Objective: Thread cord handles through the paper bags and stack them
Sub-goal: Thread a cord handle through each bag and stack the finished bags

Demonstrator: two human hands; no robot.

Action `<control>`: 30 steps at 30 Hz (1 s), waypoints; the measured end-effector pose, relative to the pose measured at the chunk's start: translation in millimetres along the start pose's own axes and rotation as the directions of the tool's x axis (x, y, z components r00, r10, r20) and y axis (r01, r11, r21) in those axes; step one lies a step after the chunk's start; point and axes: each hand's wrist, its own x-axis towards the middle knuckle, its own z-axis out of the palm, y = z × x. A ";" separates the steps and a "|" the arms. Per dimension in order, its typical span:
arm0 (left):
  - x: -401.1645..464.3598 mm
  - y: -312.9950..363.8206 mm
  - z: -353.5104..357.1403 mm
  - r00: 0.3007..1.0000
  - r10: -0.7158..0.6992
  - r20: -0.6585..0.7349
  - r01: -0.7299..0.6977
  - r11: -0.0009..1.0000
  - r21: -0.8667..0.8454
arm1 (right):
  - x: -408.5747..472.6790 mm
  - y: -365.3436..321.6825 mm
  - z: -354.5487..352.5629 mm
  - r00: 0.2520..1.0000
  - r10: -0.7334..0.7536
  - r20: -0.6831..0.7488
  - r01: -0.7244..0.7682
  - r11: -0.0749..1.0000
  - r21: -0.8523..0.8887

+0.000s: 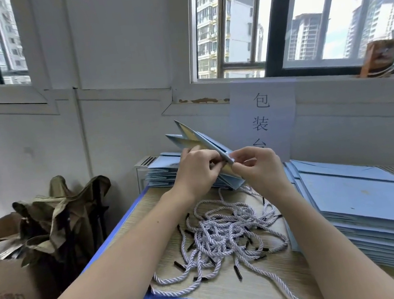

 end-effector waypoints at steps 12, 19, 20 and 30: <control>6.9 -15.0 -27.7 0.942 -0.175 0.286 0.173 0.984 0.032 | -2.7 2.9 1.5 0.997 0.073 0.011 -0.071 0.990 -0.126; 10.5 -8.9 -18.4 0.867 -0.462 0.188 0.496 0.837 -0.230 | -4.9 4.8 6.5 0.989 0.079 0.126 -0.065 0.992 -0.111; 11.0 -8.1 -17.5 0.851 -0.504 0.146 0.524 0.812 -0.258 | -5.3 4.6 7.6 0.986 0.083 0.143 -0.067 0.991 -0.112; 7.4 -7.7 -9.6 0.923 -0.341 -0.179 0.301 0.929 -0.215 | 1.7 -7.6 5.4 0.962 0.220 0.158 -0.263 0.901 0.344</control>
